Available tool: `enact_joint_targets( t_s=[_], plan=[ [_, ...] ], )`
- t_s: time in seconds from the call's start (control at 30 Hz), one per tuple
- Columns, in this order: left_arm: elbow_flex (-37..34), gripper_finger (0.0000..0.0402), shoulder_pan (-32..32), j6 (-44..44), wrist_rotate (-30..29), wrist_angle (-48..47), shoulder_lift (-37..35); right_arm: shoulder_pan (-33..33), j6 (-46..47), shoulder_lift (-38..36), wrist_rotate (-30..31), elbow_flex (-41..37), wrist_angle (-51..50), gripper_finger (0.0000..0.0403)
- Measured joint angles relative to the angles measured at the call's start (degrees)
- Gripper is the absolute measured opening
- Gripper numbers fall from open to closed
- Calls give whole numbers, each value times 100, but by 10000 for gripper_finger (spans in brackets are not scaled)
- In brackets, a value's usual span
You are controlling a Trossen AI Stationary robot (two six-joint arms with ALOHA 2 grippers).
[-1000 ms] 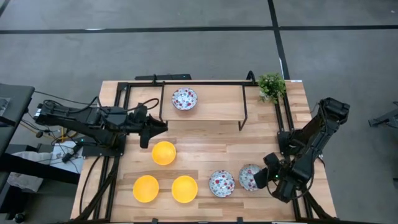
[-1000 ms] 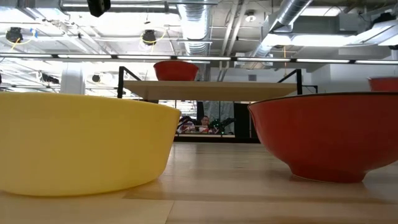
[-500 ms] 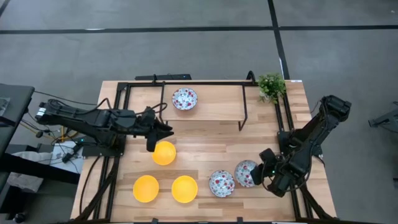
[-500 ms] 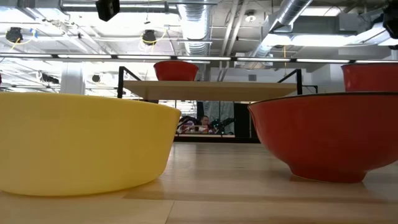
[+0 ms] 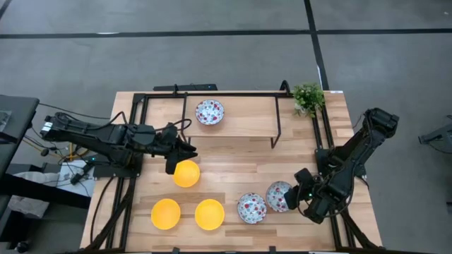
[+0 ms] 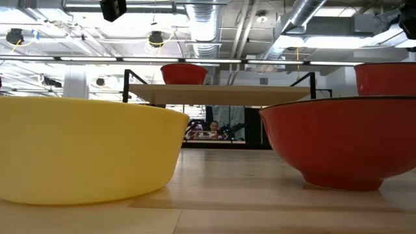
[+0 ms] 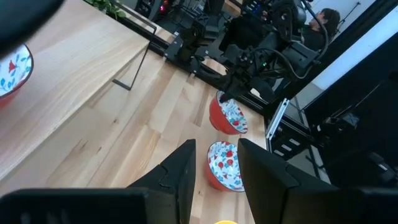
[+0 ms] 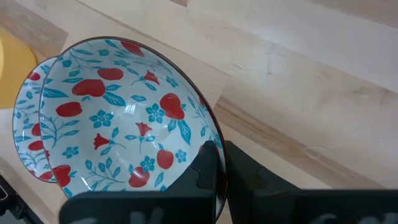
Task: Pick & Place Mini bowls
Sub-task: Stack the right white patterned bowl on the white patterned bowl on the shelf
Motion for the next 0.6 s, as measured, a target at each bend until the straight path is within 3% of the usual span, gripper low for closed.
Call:
enact_joint_targets(
  t_s=[0.33, 0.6],
  plan=[
    [0, 118, -40, -221, 2, 5, 1, -1, -41, 0, 16, 2, 136, 0],
    [-4, 118, -168, -412, 17, 572, 206, -424, -794, 2, 300, 79, 120, 0]
  ],
)
